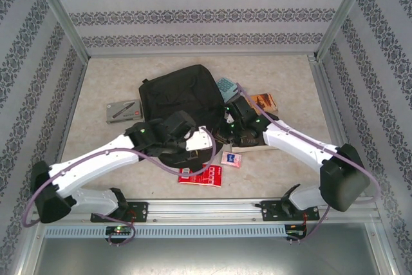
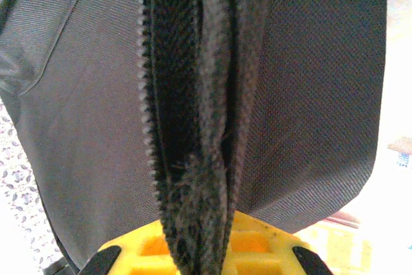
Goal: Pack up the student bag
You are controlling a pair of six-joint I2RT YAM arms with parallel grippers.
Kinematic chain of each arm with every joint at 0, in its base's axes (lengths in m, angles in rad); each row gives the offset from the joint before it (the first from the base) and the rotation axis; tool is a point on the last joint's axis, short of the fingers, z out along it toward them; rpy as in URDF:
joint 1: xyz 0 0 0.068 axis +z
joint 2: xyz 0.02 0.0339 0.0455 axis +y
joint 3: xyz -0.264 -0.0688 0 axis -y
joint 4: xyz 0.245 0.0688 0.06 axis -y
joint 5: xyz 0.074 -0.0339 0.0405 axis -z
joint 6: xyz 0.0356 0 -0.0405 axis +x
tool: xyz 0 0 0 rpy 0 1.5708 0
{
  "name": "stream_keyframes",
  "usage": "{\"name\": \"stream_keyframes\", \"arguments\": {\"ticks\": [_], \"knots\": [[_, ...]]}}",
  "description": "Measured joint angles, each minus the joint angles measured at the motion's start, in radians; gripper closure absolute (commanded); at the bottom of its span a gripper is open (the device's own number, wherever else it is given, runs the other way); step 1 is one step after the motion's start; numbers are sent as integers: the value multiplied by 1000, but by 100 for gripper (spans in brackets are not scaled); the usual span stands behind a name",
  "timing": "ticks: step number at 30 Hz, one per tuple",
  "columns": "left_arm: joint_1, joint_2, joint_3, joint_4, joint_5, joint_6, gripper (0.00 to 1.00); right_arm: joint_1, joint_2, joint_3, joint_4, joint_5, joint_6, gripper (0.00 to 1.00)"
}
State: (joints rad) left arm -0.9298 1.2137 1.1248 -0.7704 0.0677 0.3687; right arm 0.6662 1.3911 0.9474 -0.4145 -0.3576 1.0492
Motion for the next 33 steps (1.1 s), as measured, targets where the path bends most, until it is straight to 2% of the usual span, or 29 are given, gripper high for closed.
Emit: {"name": "stream_keyframes", "arguments": {"ticks": [2, 5, 10, 14, 17, 19, 23, 33], "knots": [[0, -61, 0, 4, -10, -142, 38, 8, -11, -8, 9, 16, 0, 100], [3, -121, 0, 16, -61, -393, 39, 19, -21, -18, 20, 46, 0, 100], [30, -125, -37, 46, -87, -824, 39, 38, -29, -33, 52, 80, -1, 100], [161, -119, -140, 76, -12, -1132, 40, 45, -29, -40, 63, 91, -1, 100], [264, -119, -232, 105, 69, -1302, 41, 50, -29, -40, 69, 98, -2, 100], [297, -122, -288, 142, 126, -1387, 41, 58, -29, -40, 72, 105, -4, 100], [309, -122, -340, 211, 216, -1503, 41, 65, -25, -40, 74, 118, -6, 100], [309, -115, -354, 318, 365, -1590, 46, 76, -15, -42, 79, 134, -8, 100]]}}
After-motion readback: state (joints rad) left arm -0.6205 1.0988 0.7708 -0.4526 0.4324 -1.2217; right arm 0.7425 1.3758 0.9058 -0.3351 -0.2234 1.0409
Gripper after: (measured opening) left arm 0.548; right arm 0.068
